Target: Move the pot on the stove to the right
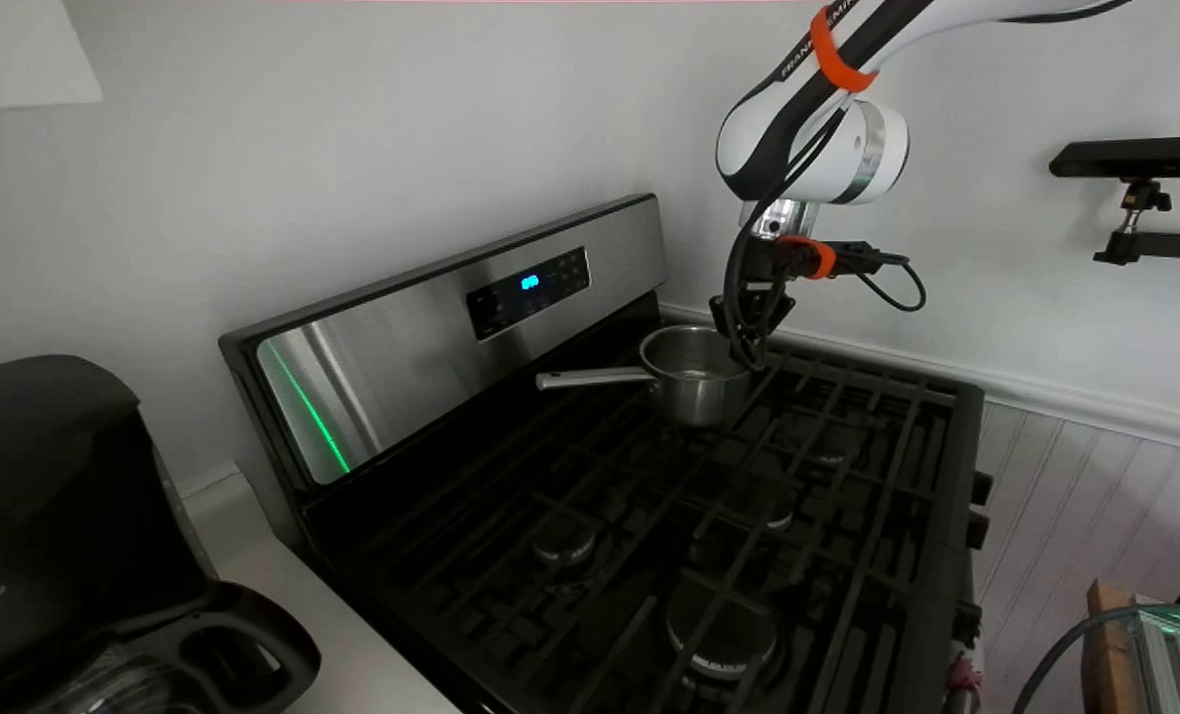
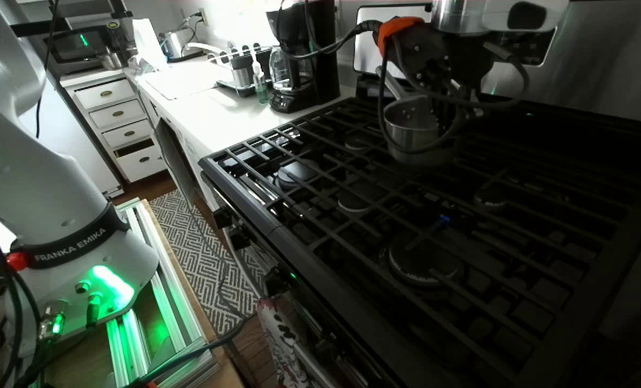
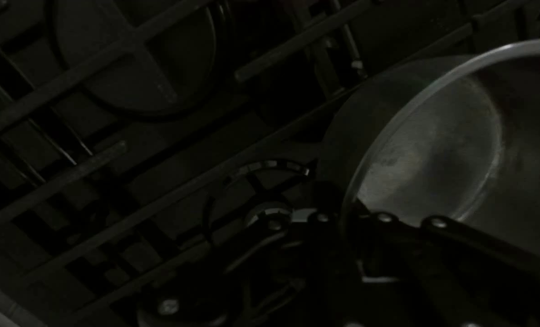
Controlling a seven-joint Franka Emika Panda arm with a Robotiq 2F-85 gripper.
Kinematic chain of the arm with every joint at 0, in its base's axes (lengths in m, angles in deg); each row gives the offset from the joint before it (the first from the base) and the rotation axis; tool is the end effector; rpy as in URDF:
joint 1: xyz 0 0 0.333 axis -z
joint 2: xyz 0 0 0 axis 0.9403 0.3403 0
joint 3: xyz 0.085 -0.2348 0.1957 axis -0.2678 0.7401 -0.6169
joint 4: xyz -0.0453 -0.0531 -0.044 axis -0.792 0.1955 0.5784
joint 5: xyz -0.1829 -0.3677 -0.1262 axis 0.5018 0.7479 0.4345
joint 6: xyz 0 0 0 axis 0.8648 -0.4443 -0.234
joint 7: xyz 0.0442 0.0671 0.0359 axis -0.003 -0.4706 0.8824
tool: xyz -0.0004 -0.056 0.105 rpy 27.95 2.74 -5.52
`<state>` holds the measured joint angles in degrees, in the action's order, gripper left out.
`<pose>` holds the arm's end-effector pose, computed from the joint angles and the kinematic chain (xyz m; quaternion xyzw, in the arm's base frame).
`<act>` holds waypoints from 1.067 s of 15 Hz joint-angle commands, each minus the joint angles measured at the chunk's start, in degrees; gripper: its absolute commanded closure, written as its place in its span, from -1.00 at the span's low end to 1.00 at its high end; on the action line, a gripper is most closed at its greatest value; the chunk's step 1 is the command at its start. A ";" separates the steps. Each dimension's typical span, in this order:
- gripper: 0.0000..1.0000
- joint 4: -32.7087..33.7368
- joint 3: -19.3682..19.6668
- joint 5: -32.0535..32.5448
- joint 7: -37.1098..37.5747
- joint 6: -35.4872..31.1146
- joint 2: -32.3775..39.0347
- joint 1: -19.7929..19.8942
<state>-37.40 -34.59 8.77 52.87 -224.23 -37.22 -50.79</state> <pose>0.5270 -0.3216 0.2784 -0.9637 0.2555 -0.0532 0.0564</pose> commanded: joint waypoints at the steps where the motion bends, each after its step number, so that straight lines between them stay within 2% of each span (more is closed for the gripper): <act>1: 0.96 7.19 0.14 0.00 -4.33 5.59 3.06 2.68; 7: 0.96 15.06 0.07 0.88 -7.34 10.45 8.70 5.70; 16: 0.96 22.71 -1.41 0.87 -10.11 11.50 15.66 8.55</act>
<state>-19.36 -34.53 9.43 43.99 -215.83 -23.69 -44.30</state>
